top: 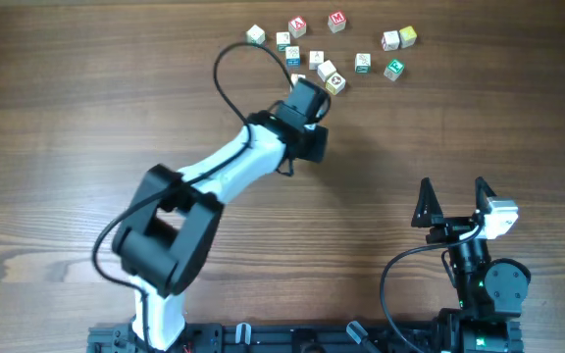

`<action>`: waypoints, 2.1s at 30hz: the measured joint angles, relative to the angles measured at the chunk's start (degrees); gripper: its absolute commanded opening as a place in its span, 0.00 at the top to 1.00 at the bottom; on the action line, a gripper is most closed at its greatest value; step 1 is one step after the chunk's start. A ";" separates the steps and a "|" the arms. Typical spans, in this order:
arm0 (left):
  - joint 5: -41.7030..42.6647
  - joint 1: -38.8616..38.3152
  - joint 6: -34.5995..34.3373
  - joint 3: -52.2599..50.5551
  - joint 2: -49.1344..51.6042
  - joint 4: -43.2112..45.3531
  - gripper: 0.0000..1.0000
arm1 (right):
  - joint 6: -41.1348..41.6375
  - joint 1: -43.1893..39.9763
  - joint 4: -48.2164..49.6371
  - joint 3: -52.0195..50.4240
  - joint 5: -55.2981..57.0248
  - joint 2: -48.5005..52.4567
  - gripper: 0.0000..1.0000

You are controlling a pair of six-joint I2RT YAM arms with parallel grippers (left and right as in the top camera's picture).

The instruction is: Form a circle

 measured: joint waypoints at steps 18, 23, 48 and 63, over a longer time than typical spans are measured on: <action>-16.00 -0.15 -24.76 0.00 5.29 7.56 0.62 | 0.00 0.00 0.00 0.00 0.00 0.00 0.00; -16.17 -0.15 -25.00 0.15 5.33 5.92 0.53 | 0.00 0.00 0.00 0.00 0.00 0.00 0.00; -19.47 0.61 -17.03 -0.55 -12.87 -1.60 0.00 | 0.00 0.00 0.00 0.00 0.00 0.00 0.00; -32.61 22.88 -15.26 -0.37 -48.39 -30.21 0.00 | 0.00 0.00 0.00 0.00 0.00 0.00 0.00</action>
